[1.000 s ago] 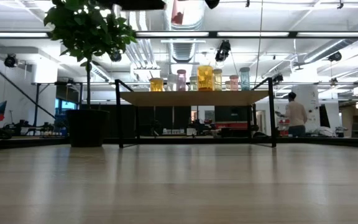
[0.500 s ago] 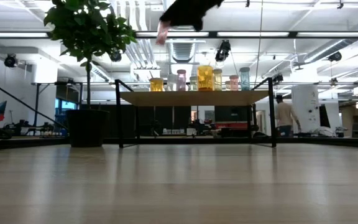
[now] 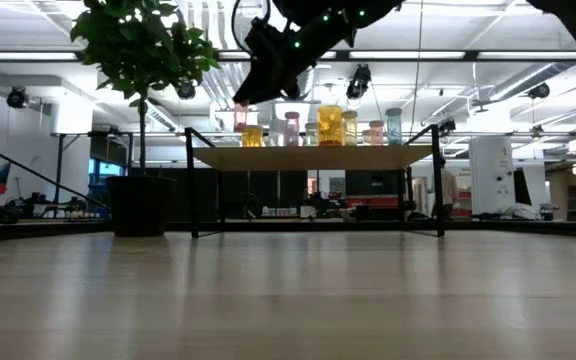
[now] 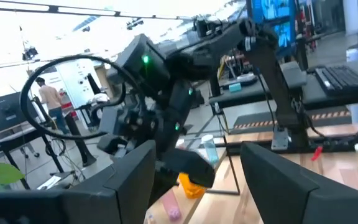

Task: Pick and place medicine bottles onto shelf by color
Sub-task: Adjust the orange pill bottle on the shelf

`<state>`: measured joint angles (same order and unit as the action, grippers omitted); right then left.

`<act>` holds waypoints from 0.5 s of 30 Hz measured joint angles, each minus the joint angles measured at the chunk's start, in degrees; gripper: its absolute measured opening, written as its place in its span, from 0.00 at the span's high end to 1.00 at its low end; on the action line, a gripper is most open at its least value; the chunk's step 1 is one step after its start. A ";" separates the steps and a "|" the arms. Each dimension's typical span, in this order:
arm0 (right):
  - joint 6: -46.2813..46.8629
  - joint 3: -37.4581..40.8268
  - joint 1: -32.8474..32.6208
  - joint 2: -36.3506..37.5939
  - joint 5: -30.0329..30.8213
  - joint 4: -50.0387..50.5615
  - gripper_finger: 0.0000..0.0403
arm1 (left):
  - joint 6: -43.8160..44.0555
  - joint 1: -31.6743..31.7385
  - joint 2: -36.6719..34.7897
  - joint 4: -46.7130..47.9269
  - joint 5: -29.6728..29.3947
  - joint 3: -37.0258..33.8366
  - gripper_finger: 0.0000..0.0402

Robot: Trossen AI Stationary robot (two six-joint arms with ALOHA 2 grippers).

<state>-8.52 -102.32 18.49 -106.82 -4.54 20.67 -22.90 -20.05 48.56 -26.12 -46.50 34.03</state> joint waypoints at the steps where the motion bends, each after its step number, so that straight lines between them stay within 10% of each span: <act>1: 0.20 -0.37 0.31 -0.35 0.00 0.10 0.72 | 0.00 0.00 -0.24 -0.79 0.02 -0.37 0.45; 15: 1.05 -2.35 1.06 -3.17 -0.04 4.19 0.72 | -0.48 0.02 -0.93 -2.41 0.13 -1.52 0.45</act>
<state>-7.46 -104.66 19.55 -110.00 -4.58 24.86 -23.38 -20.03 47.64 -28.53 -46.37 32.51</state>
